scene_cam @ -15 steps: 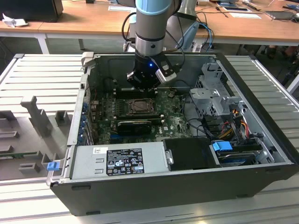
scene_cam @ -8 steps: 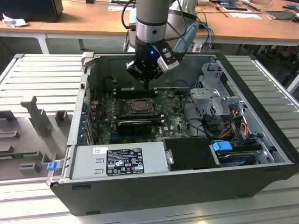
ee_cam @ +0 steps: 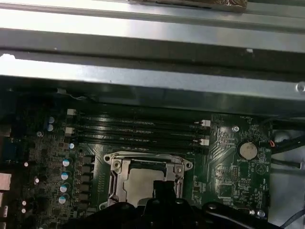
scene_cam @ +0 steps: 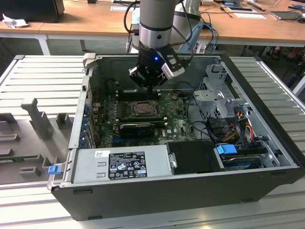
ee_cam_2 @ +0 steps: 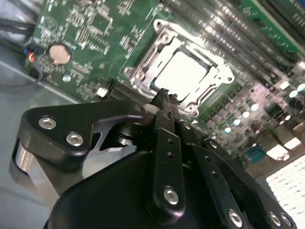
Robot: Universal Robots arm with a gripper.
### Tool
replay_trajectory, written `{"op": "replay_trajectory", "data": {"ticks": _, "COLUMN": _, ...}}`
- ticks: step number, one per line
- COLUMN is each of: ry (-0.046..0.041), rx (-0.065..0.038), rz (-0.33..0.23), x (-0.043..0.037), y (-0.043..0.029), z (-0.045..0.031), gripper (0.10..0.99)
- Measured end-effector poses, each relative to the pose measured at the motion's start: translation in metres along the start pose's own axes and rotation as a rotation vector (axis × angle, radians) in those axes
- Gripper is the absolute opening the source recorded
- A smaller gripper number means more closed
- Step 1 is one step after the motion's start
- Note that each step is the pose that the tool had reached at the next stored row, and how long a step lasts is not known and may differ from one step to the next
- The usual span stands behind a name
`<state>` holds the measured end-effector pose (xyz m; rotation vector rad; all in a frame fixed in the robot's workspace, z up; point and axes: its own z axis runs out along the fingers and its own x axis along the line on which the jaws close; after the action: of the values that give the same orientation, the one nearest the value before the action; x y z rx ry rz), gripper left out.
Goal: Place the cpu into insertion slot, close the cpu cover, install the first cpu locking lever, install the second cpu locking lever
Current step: 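Install the second cpu locking lever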
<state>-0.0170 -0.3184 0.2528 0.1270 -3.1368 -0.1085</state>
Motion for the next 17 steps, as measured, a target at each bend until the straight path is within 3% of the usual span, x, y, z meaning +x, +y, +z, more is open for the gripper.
{"op": "replay_trajectory", "data": {"ticks": 2, "ry": 0.0022, "rx": 0.0, "rz": 0.0, "x": 0.0005, "y": -0.0064, "z": 0.0033, "gripper": 0.106}}
{"op": "replay_trajectory", "data": {"ticks": 4, "ry": 0.0049, "rx": 0.0, "rz": 0.0, "x": 0.0015, "y": -0.0191, "z": 0.0047, "gripper": 0.106}}
{"op": "replay_trajectory", "data": {"ticks": 6, "ry": 0.0071, "rx": 0.0, "rz": 0.0, "x": 0.0022, "y": -0.0271, "z": 0.0049, "gripper": 0.106}}
{"op": "replay_trajectory", "data": {"ticks": 15, "ry": 0.0222, "rx": 0.0, "rz": 0.002, "x": 0.0039, "y": -0.0495, "z": 0.0087, "gripper": 0.106}}
{"op": "replay_trajectory", "data": {"ticks": 17, "ry": 0.0219, "rx": -0.008, "rz": 0.001, "x": 0.0043, "y": -0.0536, "z": 0.0104, "gripper": 0.106}}
